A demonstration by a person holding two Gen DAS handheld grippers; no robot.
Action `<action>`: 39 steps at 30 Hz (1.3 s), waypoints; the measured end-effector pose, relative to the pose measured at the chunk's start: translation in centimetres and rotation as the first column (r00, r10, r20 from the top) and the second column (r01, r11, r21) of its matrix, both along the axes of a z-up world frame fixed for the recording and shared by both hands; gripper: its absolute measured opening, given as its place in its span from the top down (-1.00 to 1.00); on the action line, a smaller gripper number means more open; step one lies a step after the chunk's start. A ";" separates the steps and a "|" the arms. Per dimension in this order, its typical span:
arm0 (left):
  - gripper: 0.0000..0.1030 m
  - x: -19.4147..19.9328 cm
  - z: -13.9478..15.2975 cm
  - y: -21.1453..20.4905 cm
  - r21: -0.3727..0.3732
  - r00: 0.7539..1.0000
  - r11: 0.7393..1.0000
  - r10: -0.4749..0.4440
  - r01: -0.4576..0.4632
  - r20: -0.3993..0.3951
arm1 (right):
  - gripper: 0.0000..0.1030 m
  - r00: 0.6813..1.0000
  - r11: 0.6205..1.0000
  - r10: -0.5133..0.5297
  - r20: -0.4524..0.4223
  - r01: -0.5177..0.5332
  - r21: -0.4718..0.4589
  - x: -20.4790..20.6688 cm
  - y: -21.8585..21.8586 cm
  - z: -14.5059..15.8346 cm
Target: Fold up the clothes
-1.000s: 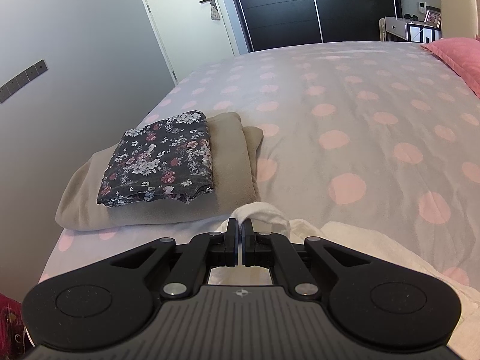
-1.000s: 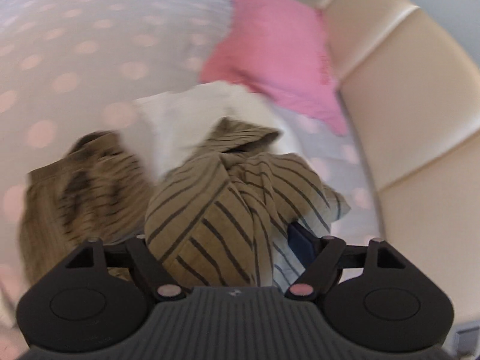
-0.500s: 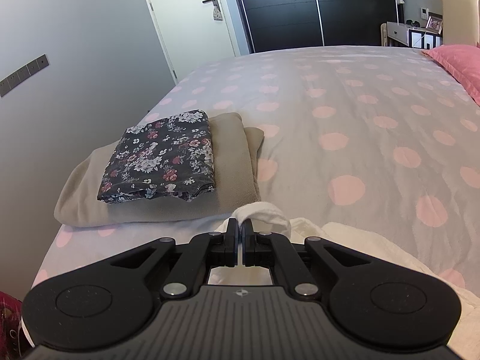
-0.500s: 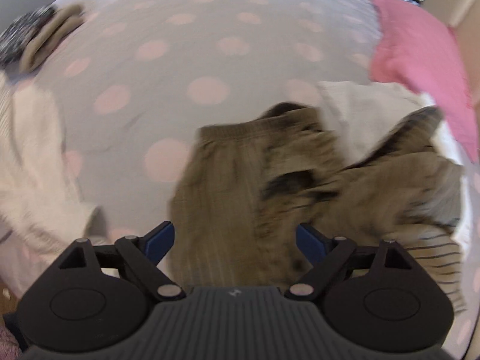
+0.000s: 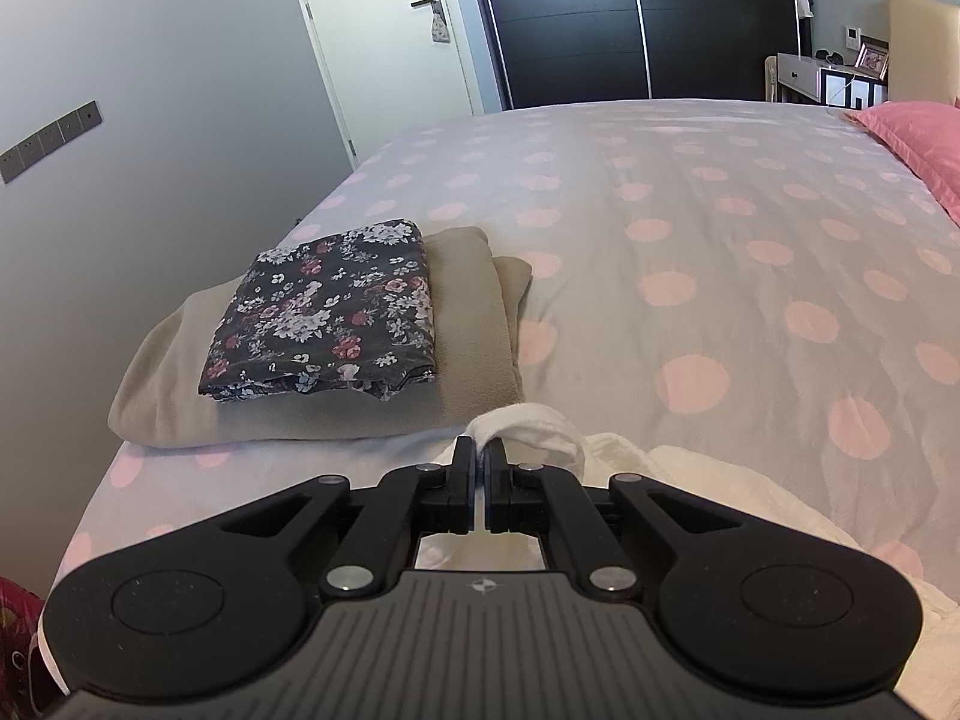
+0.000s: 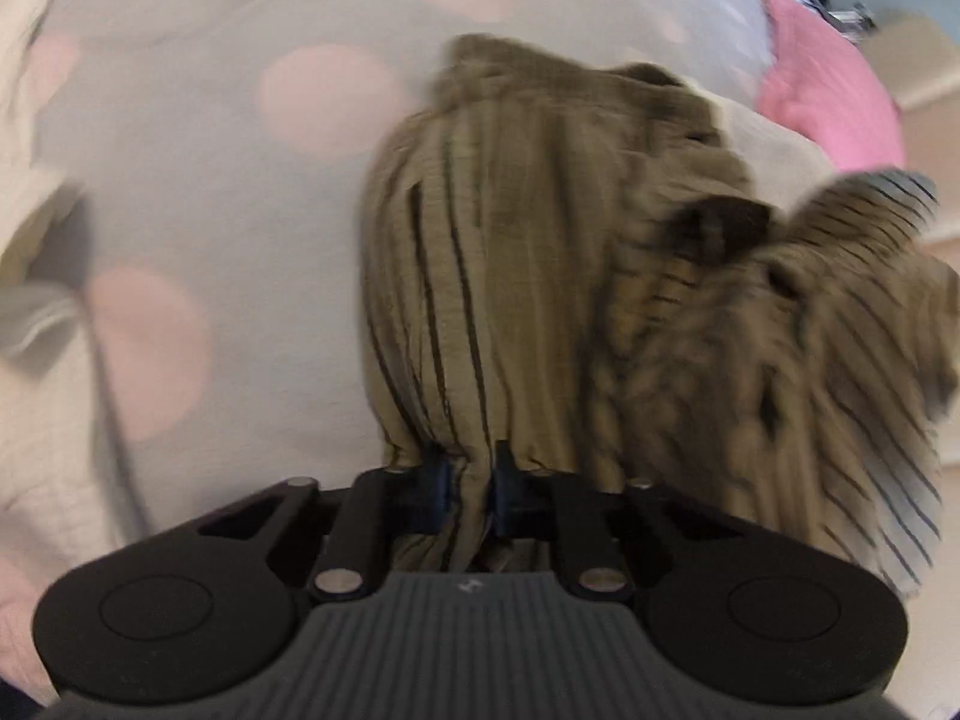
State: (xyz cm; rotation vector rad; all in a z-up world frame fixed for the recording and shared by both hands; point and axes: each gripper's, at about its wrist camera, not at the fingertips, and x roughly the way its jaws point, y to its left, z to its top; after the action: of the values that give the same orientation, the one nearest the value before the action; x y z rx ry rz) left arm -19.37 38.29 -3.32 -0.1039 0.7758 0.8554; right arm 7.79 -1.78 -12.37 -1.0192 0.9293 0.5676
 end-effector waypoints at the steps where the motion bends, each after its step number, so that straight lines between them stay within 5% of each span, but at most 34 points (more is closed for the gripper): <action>1: 0.99 0.0 0.0 0.0 0.000 1.000 1.000 0.001 -0.001 0.000 | 0.87 0.999 1.000 -0.027 0.026 0.026 0.008 1.0 -0.5 1.1; 6: 0.99 0.2 0.0 -0.1 -0.001 1.000 1.000 0.001 -0.001 -0.006 | 0.90 0.976 0.986 -0.161 0.149 0.154 0.056 5.9 -3.1 6.7; 10: 0.99 0.4 -0.1 -0.1 0.001 1.000 1.000 0.001 -0.001 -0.010 | 0.90 0.912 0.955 -0.297 0.282 0.280 0.102 11.0 -6.2 12.1; 15: 0.99 0.5 -0.2 0.0 0.002 1.000 1.000 0.007 -0.007 -0.016 | 0.91 0.782 0.894 -0.446 0.436 0.418 0.165 17.4 -10.4 18.4; 19: 0.99 0.8 -0.3 -0.1 0.005 1.000 1.000 0.004 -0.004 -0.024 | 0.91 0.644 0.828 -0.543 0.539 0.516 0.217 21.0 -13.9 22.3; 25: 0.99 1.3 -0.6 -0.1 0.007 0.999 1.000 -0.002 0.003 -0.035 | 0.91 0.459 0.712 -0.649 0.607 0.647 0.273 23.5 -17.6 24.6; 28: 0.99 1.5 -0.7 -0.1 0.008 0.999 1.000 -0.003 0.003 -0.038 | 0.80 0.494 0.694 -0.675 0.548 0.677 0.244 23.4 -18.6 23.0; 31: 0.99 1.5 -0.8 0.0 0.007 0.999 1.000 0.000 0.000 -0.040 | 0.23 0.558 0.690 -0.710 0.429 0.671 0.271 22.3 -19.9 21.7; 34: 0.99 1.6 -0.8 -0.1 0.009 0.999 1.000 0.000 0.000 -0.044 | 0.20 0.623 0.698 -0.716 0.316 0.652 0.297 21.2 -20.0 20.9; 39: 0.99 1.3 -0.7 -0.1 0.010 0.999 1.000 -0.001 0.001 -0.038 | -0.17 0.706 0.740 -0.668 0.236 0.596 0.312 17.9 -17.9 20.1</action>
State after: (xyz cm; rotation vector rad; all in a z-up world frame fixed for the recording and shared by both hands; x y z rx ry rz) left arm -18.03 38.17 -3.98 -0.0787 0.8077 0.8619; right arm 25.70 -19.71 7.78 -0.5097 0.8244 -0.1017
